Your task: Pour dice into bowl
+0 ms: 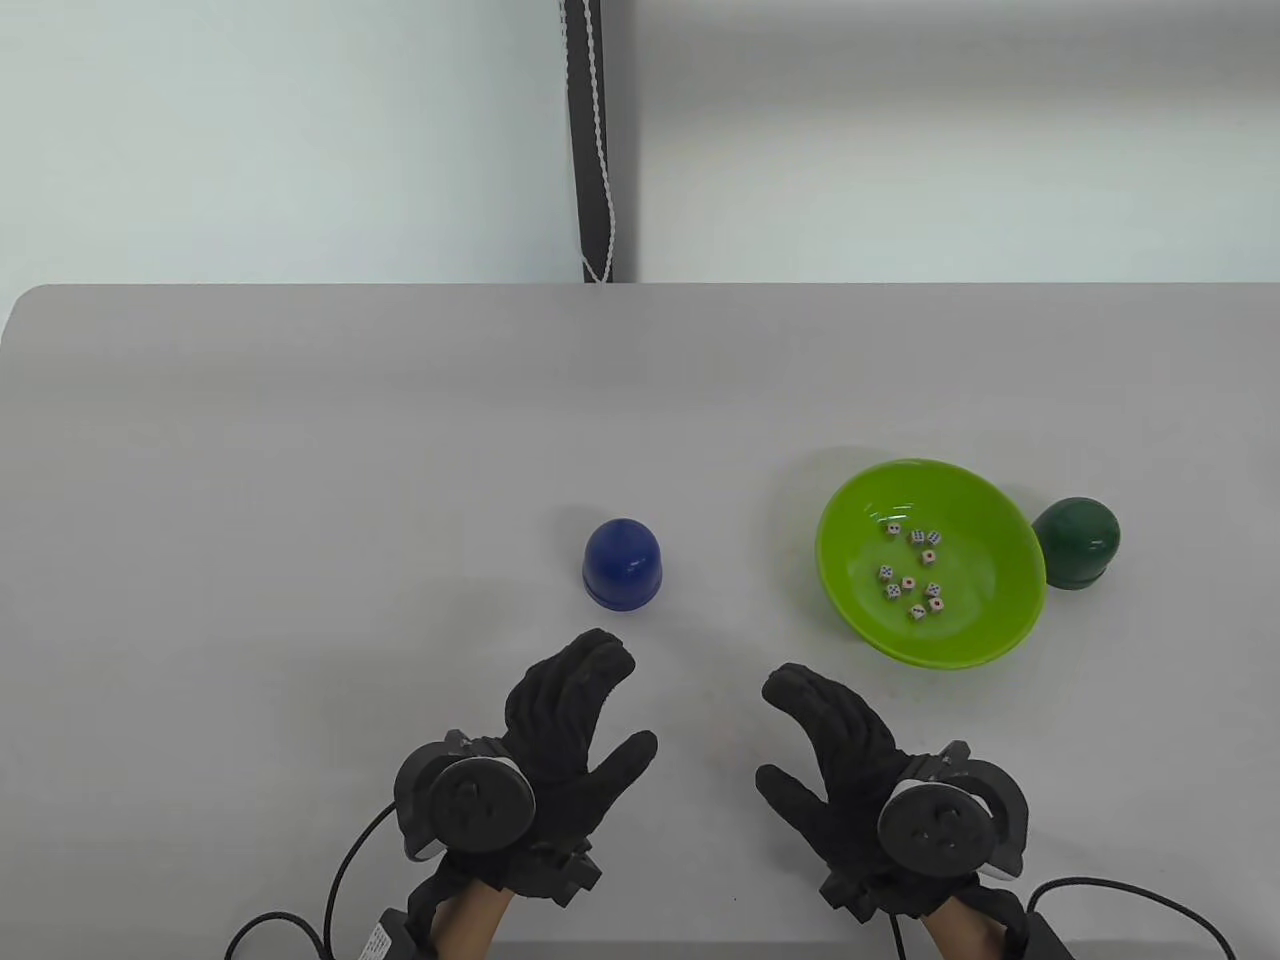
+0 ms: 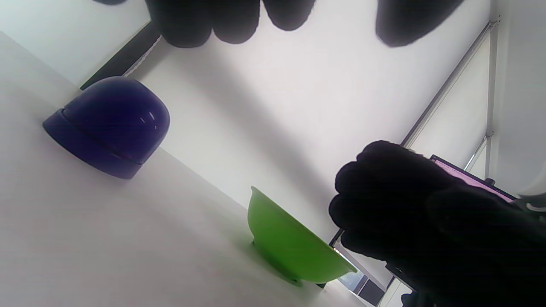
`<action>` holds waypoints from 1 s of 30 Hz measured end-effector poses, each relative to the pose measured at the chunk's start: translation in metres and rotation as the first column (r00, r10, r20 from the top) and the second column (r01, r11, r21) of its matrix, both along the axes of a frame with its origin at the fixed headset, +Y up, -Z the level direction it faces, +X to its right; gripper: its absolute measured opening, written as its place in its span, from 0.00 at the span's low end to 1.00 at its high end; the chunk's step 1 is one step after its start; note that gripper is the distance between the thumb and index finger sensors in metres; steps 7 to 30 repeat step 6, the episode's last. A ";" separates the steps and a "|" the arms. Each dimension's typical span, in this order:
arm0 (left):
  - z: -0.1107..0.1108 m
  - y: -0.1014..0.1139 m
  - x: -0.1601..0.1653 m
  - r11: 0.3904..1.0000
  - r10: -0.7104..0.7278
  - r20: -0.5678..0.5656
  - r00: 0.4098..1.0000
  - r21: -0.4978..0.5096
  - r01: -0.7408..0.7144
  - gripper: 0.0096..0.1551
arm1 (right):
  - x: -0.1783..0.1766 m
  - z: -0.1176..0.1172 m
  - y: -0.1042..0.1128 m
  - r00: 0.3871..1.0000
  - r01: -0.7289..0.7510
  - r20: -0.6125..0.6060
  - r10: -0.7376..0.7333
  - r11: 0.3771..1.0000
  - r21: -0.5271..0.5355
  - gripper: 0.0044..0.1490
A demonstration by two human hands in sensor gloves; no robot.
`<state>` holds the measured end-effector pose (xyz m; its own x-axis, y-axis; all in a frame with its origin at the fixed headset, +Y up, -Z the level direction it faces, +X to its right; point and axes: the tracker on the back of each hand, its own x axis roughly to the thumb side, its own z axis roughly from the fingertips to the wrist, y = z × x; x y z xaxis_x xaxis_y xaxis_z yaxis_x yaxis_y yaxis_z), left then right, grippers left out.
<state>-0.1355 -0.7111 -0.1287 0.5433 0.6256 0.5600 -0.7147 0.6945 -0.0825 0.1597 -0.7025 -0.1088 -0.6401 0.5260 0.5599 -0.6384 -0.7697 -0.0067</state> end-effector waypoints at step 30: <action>0.000 -0.002 0.001 1.000 -0.023 0.005 1.000 -0.009 0.023 0.48 | -0.001 0.003 0.000 1.000 -0.022 0.004 0.021 1.000 0.007 0.54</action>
